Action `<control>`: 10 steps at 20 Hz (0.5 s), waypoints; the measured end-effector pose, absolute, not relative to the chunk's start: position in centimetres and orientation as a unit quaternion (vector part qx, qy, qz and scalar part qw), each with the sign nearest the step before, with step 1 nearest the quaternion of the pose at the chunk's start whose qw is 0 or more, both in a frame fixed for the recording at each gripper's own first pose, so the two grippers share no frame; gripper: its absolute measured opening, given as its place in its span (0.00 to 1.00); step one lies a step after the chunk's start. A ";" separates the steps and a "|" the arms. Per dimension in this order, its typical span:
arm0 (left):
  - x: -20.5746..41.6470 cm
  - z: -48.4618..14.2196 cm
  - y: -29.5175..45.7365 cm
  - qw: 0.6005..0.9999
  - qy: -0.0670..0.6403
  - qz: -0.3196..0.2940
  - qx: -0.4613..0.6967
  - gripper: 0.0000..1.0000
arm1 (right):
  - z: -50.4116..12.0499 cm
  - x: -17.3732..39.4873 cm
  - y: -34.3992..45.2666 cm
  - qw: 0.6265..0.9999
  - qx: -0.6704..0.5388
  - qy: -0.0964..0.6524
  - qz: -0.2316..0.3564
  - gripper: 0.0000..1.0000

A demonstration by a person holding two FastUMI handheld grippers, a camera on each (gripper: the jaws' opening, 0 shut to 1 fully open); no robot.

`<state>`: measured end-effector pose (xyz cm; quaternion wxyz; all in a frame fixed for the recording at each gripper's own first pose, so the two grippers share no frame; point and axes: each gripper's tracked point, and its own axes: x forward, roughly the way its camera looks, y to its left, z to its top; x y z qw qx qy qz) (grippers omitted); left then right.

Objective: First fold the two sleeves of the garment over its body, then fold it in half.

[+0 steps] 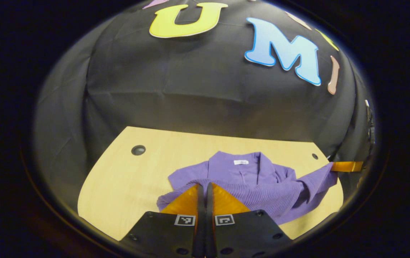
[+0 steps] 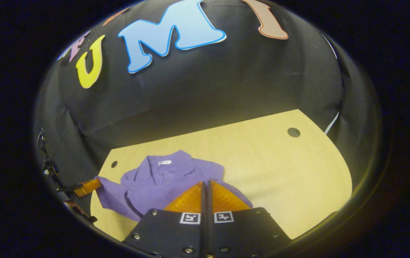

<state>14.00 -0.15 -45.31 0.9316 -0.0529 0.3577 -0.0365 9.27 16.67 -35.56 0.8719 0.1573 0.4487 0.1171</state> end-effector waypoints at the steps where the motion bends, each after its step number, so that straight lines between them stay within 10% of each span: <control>1: 15.0 -45.4 -0.2 0.932 0.356 -0.033 -0.057 0.05 | -35.9 10.1 16.8 0.871 0.166 0.448 0.114 0.00; 10: 21.1 -48.1 -0.5 0.931 0.358 -0.015 -0.076 0.05 | -38.9 16.5 18.0 0.862 0.226 0.443 0.096 0.00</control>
